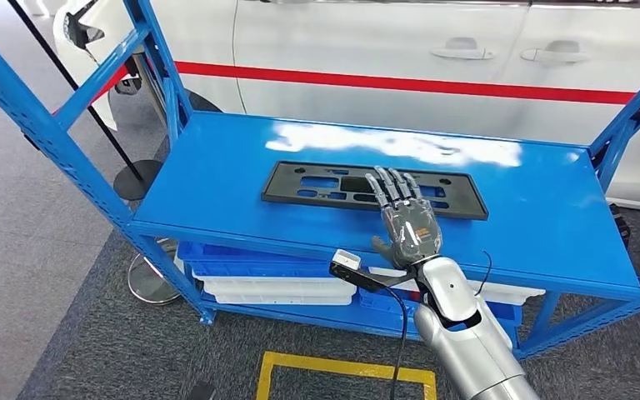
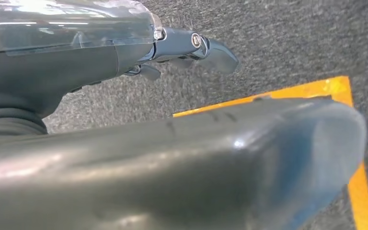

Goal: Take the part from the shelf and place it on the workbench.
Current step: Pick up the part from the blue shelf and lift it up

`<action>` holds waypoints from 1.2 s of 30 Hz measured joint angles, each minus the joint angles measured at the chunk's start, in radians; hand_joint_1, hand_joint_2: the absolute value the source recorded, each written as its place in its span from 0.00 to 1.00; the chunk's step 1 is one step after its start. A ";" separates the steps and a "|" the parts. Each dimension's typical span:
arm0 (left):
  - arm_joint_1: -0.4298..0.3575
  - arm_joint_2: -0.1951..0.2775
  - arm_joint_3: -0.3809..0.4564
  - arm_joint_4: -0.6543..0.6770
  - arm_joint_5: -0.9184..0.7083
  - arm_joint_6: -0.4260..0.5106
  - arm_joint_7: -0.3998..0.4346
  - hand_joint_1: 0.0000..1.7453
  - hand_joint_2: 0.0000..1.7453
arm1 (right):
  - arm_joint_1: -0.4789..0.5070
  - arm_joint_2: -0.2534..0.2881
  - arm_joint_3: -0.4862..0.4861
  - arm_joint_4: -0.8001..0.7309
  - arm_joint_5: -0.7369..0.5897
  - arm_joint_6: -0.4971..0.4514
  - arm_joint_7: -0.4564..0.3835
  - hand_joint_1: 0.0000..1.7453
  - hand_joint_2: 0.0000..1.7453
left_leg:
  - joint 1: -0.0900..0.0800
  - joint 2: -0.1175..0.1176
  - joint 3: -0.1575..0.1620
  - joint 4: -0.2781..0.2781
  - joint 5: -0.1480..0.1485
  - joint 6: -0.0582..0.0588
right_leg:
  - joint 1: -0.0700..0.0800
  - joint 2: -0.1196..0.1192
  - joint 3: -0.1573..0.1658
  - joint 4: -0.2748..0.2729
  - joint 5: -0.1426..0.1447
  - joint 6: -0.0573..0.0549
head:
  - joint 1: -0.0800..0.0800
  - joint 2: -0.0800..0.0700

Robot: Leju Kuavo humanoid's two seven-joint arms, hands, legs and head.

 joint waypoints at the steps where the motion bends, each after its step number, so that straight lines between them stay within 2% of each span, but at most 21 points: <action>1: 0.001 0.000 0.002 0.001 0.000 0.002 0.000 0.00 0.00 | -0.001 0.000 0.000 0.000 0.000 0.002 0.000 0.00 1.00 | -0.001 0.001 0.021 -0.063 0.041 0.002 | 0.001 0.000 0.011 0.001 -0.010 0.005 | 0.000 0.000; 3: 0.000 -0.001 0.007 0.002 0.001 0.004 0.000 0.00 0.00 | -0.002 0.002 0.001 0.001 0.000 0.008 0.000 0.00 1.00 | -0.004 0.001 0.053 -0.148 0.072 0.013 | 0.005 0.001 0.021 0.003 -0.025 0.017 | 0.000 0.000; 6: -0.003 -0.003 0.012 0.003 0.001 0.006 0.000 0.00 0.00 | -0.004 0.005 0.002 0.002 0.003 0.015 -0.001 0.00 1.00 | -0.006 0.000 0.062 -0.164 0.055 0.035 | 0.005 0.000 0.023 0.002 -0.036 0.033 | 0.000 0.000; 8: -0.003 -0.003 0.013 0.003 0.001 0.008 -0.002 0.00 0.00 | -0.007 0.008 0.002 0.001 0.006 0.018 -0.002 0.00 1.00 | -0.003 -0.001 0.071 -0.172 0.050 0.048 | 0.002 -0.001 0.008 0.040 -0.060 0.043 | 0.000 0.000; 9: -0.003 -0.004 0.013 0.003 0.001 0.009 -0.003 0.00 0.00 | -0.008 0.008 0.002 0.001 0.007 0.019 -0.002 0.00 1.00 | -0.002 0.000 0.075 -0.175 0.047 0.054 | 0.001 -0.001 -0.020 0.092 -0.082 0.046 | 0.000 0.000; 11: -0.006 -0.004 0.014 0.003 0.000 0.009 -0.003 0.00 0.00 | -0.008 0.008 0.002 0.004 0.007 0.022 -0.002 0.00 1.00 | -0.004 -0.001 0.081 -0.175 0.040 0.062 | 0.001 -0.001 -0.105 0.232 -0.129 0.050 | 0.000 0.000; 12: -0.006 -0.004 0.014 0.003 0.000 0.010 -0.003 0.00 0.00 | -0.007 0.008 0.003 0.005 0.007 0.024 -0.002 0.00 1.00 | -0.005 -0.001 0.084 -0.175 0.036 0.063 | 0.001 -0.001 -0.143 0.283 -0.135 0.050 | 0.000 0.000; 13: -0.006 -0.005 0.014 0.003 -0.001 0.010 -0.003 0.00 0.00 | -0.006 0.008 0.003 0.008 0.008 0.026 -0.002 0.00 1.00 | -0.005 -0.002 0.089 -0.175 0.032 0.063 | 0.001 -0.001 -0.165 0.298 -0.120 0.050 | 0.000 0.000; 14: -0.005 -0.005 0.014 0.003 -0.001 0.010 -0.002 0.00 0.00 | -0.006 0.008 0.003 0.010 0.009 0.028 -0.002 0.00 1.00 | -0.006 -0.003 0.094 -0.174 0.028 0.062 | 0.001 -0.001 -0.166 0.272 -0.084 0.047 | 0.000 0.000; 16: -0.005 -0.007 0.014 0.003 -0.001 0.012 0.001 0.00 0.00 | -0.012 0.009 0.003 0.017 0.016 0.033 -0.001 0.00 1.00 | -0.008 -0.005 0.107 -0.174 0.019 0.058 | 0.003 -0.001 -0.125 0.144 0.008 0.036 | 0.000 0.000; 18: -0.008 -0.009 0.014 0.003 -0.002 0.013 0.005 0.00 0.00 | -0.022 0.011 0.004 0.032 0.026 0.037 0.002 0.00 1.00 | -0.012 -0.007 0.112 -0.172 0.013 0.051 | 0.008 -0.001 -0.087 0.041 0.051 0.026 | 0.000 0.000; 20: -0.010 -0.010 0.015 0.003 -0.002 0.014 0.011 0.00 0.00 | -0.031 0.017 0.004 0.052 0.034 0.042 0.006 0.00 1.00 | -0.013 -0.007 0.111 -0.174 0.011 0.041 | 0.013 0.000 -0.080 0.018 0.048 0.020 | 0.000 0.000; 23: -0.011 -0.011 0.017 0.003 -0.002 0.016 0.016 0.00 0.00 | -0.046 0.030 0.005 0.089 0.048 0.048 0.015 0.00 1.00 | -0.013 -0.003 0.104 -0.150 -0.011 0.025 | 0.003 0.000 -0.069 0.003 0.052 0.006 | 0.000 0.000; 24: -0.012 -0.011 0.017 0.003 -0.002 0.017 0.017 0.00 0.00 | -0.052 0.035 0.006 0.102 0.050 0.049 0.017 0.00 1.00 | -0.012 -0.003 0.086 -0.108 -0.035 0.020 | 0.000 -0.001 -0.064 -0.002 0.053 0.001 | 0.000 0.000; 26: -0.012 -0.011 0.018 0.003 -0.001 0.017 0.018 0.00 0.00 | -0.058 0.041 0.007 0.123 0.053 0.051 0.018 0.00 1.00 | -0.008 -0.002 0.023 0.022 -0.093 0.011 | 0.001 -0.004 -0.060 -0.003 0.049 -0.005 | 0.000 0.000; 27: -0.011 -0.011 0.018 0.003 -0.001 0.017 0.018 0.00 0.00 | -0.058 0.043 0.007 0.134 0.055 0.052 0.018 0.00 1.00 | -0.006 -0.002 -0.007 0.076 -0.110 0.007 | 0.002 -0.004 -0.059 -0.003 0.048 -0.006 | 0.000 0.000; 28: -0.011 -0.011 0.018 0.003 -0.002 0.017 0.019 0.00 0.00 | -0.059 0.044 0.008 0.145 0.057 0.055 0.018 0.00 1.00 | -0.004 -0.002 -0.023 0.101 -0.107 0.004 | 0.002 -0.005 -0.058 -0.002 0.046 -0.005 | 0.000 0.000; 29: -0.010 -0.011 0.018 0.003 -0.002 0.017 0.020 0.00 0.00 | -0.060 0.046 0.009 0.156 0.060 0.059 0.019 0.00 1.00 | -0.002 -0.002 -0.020 0.086 -0.085 0.002 | 0.001 -0.004 -0.056 -0.001 0.044 -0.004 | 0.000 0.000; 32: -0.011 -0.010 0.019 0.004 -0.002 0.017 0.021 0.00 0.00 | -0.077 0.056 0.016 0.198 0.069 0.066 0.021 0.00 1.00 | 0.001 0.000 0.064 -0.103 0.015 0.004 | 0.002 -0.002 -0.047 0.005 0.033 0.006 | 0.000 0.000; 34: -0.013 -0.010 0.019 0.004 -0.002 0.017 0.021 0.00 0.00 | -0.092 0.062 0.021 0.227 0.072 0.067 0.022 0.00 1.00 | -0.001 0.000 0.095 -0.170 0.031 0.013 | 0.006 0.000 -0.047 0.010 0.029 0.014 | 0.000 0.000; 36: -0.015 -0.010 0.019 0.004 -0.002 0.017 0.022 0.00 0.00 | -0.099 0.064 0.023 0.238 0.072 0.067 0.022 0.00 1.00 | -0.003 -0.001 0.097 -0.172 0.027 0.019 | 0.007 0.001 -0.049 0.011 0.029 0.018 | 0.000 0.000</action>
